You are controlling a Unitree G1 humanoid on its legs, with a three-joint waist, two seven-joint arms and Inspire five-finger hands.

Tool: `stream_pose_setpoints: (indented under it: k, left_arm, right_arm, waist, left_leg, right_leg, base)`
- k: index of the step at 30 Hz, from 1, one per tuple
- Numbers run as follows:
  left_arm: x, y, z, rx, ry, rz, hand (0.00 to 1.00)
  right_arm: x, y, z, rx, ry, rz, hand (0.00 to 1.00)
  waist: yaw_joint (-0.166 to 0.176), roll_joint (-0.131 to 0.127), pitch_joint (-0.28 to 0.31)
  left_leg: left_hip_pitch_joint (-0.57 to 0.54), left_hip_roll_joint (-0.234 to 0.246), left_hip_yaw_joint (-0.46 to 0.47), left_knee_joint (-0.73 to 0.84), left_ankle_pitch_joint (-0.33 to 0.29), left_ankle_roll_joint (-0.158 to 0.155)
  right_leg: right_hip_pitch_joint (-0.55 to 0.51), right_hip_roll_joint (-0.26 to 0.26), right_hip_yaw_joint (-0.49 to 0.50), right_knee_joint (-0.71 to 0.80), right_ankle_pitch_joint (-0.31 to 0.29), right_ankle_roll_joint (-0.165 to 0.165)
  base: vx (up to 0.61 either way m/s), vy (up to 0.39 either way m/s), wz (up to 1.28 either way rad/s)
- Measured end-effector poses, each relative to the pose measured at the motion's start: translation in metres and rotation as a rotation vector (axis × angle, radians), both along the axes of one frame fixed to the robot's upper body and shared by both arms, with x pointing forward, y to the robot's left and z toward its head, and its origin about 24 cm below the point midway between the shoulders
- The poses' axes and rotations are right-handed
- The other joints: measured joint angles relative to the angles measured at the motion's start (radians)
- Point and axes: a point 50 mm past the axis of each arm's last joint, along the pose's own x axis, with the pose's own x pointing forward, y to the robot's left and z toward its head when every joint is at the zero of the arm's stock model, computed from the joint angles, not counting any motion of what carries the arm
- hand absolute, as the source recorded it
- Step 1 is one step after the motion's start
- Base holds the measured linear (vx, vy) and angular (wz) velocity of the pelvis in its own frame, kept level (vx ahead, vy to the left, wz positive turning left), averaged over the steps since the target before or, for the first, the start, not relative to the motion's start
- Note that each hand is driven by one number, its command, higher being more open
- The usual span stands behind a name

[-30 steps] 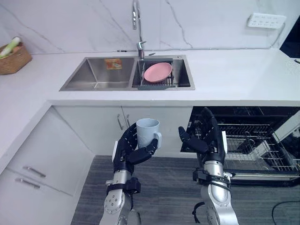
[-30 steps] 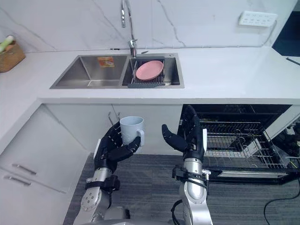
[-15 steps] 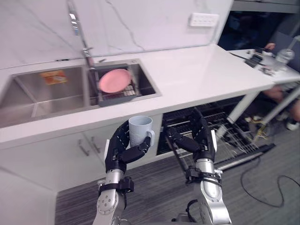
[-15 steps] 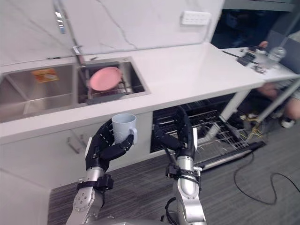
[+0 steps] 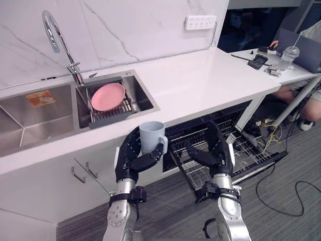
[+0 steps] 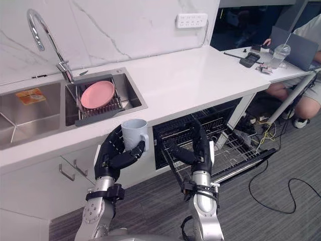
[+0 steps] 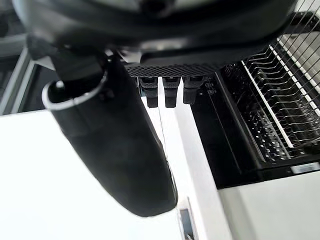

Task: Walk over to the sink, pick up the cup, carry it to the dishwasher, place the cup inside the dishwasher, then close the dishwasher door

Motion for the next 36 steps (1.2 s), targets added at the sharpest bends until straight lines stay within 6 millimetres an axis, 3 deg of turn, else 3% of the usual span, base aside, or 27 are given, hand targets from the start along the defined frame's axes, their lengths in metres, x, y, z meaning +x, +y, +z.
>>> stream_pose_setpoints:
  k: [3, 6, 17, 25, 36]
  left_arm:
    - [-0.001, 0.003, -0.009, 0.031, 0.040, -0.002, 0.30]
    - [0.002, 0.003, -0.013, 0.056, 0.051, -0.008, 0.30]
    - [0.018, -0.001, -0.015, 0.138, 0.049, -0.047, 0.30]
    - [0.033, 0.003, -0.002, 0.190, -0.015, -0.045, 0.30]
    - [0.040, 0.007, -0.011, 0.231, 0.023, -0.037, 0.30]
  right_arm:
    - [-0.002, 0.005, -0.008, 0.023, 0.033, 0.017, 0.90]
    - [-0.002, 0.008, -0.008, 0.061, 0.032, 0.043, 0.90]
    - [-0.007, 0.005, -0.013, 0.095, 0.042, 0.105, 0.90]
    - [-0.008, 0.013, -0.012, 0.152, 0.031, 0.199, 0.90]
    - [-0.008, 0.021, -0.010, 0.199, 0.013, 0.286, 0.90]
  waist:
    - [-0.015, -0.030, -0.020]
    - [-0.017, -0.035, -0.024]
    - [-0.059, -0.017, -0.044]
    - [-0.076, -0.005, -0.052]
    - [-0.085, -0.002, -0.054]
  left_leg:
    - [0.050, -0.033, 0.039, -0.054, 0.016, 0.001]
    - [0.084, -0.048, 0.059, -0.091, 0.018, 0.003]
    - [0.183, -0.046, 0.090, -0.254, 0.065, 0.015]
    - [0.189, -0.053, 0.096, -0.263, 0.075, 0.023]
    - [0.175, -0.063, 0.118, -0.293, 0.121, 0.027]
  right_leg:
    - [0.044, -0.017, 0.062, -0.093, 0.032, 0.024]
    - [0.072, -0.026, 0.087, -0.154, 0.057, 0.038]
    - [0.080, 0.007, 0.175, -0.219, 0.105, 0.026]
    - [0.085, 0.003, 0.198, -0.257, 0.149, 0.031]
    - [0.061, -0.001, 0.227, -0.304, 0.201, 0.039]
  base:
    - [0.11, 0.184, -0.27]
    - [0.06, 0.100, -0.24]
    - [0.03, -0.003, -0.26]
    - [-0.04, 0.018, -0.09]
    - [-0.09, -0.024, -0.07]
